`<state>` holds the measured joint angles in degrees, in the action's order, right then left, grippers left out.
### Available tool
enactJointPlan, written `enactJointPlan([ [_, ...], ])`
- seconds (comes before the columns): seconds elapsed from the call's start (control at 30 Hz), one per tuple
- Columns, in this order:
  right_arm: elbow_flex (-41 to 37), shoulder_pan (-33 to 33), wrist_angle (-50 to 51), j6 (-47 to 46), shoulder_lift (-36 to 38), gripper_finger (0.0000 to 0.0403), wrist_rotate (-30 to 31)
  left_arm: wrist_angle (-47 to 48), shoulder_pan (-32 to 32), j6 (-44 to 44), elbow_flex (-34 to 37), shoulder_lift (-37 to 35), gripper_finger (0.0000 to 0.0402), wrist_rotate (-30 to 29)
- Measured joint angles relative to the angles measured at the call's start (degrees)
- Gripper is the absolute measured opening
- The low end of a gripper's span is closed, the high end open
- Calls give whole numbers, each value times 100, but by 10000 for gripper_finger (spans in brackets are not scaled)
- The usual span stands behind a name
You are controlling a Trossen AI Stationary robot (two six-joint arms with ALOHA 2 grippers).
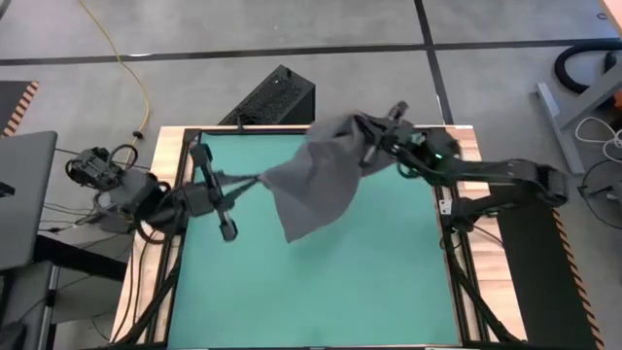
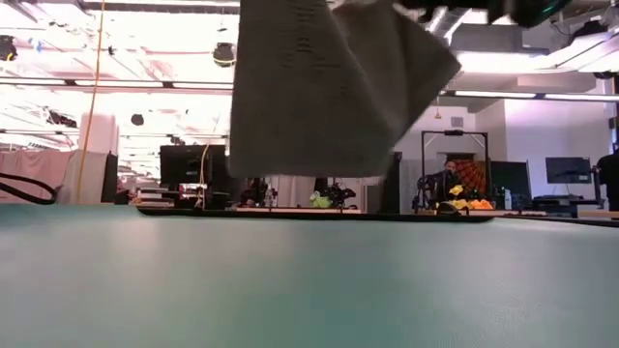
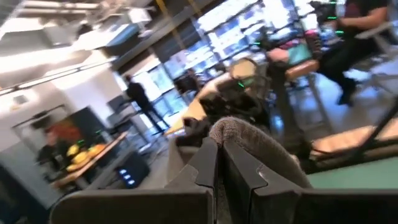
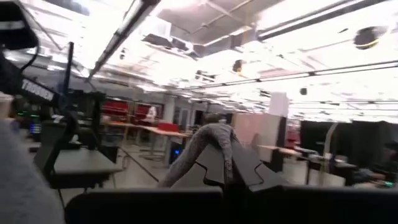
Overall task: Roll towel
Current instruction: Roll the gray towel
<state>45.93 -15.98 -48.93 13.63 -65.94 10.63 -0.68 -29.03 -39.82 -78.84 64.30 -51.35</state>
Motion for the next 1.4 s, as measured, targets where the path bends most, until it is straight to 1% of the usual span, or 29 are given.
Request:
enactJointPlan([
  [0.07,205,-105,-90,-1,-200,15,-212,-3,99,13,-58,-163,0,4],
  [0.13,407,-129,-44,92,-235,15,-449,-9,136,29,-91,-356,0,28],
  [0.23,555,28,465,330,-167,16,-603,114,134,126,-92,-635,0,203],
  [0.3,555,165,1078,500,-35,16,-595,444,133,375,-92,-807,0,507],
  [0.4,570,362,2446,527,381,17,-455,1189,133,949,-92,-1018,0,1167],
  [0.5,587,459,4368,263,763,17,-348,1848,142,1487,-35,-1059,0,1659],
  [0.63,559,613,6920,-649,956,17,-441,2134,142,2019,454,-990,0,2082],
  [0.67,520,684,7417,-893,968,18,-533,2116,142,2144,638,-942,0,2172],
  [0.73,368,868,7996,-1358,981,18,-694,2105,144,2421,1018,-813,0,2383],
  [0.8,107,1112,8270,-1838,972,18,-852,2023,144,2783,1398,-687,0,2586],
  [0.87,-131,1408,8303,-2261,924,18,-971,1902,144,3221,1799,-542,0,2751],
  [1.0,-408,1987,8281,-2937,897,22,-1061,1384,128,4097,2628,-156,0,2849],
  [1.13,-529,2479,8269,-3816,858,39,-1062,968,50,4946,3170,133,0,2856],
  [1.27,-623,2848,8298,-4581,772,60,-1061,1005,-39,5736,3471,284,0,2655],
  [1.4,-640,3136,8336,-4903,661,88,-1090,1108,-99,6329,3680,287,0,2318],
])
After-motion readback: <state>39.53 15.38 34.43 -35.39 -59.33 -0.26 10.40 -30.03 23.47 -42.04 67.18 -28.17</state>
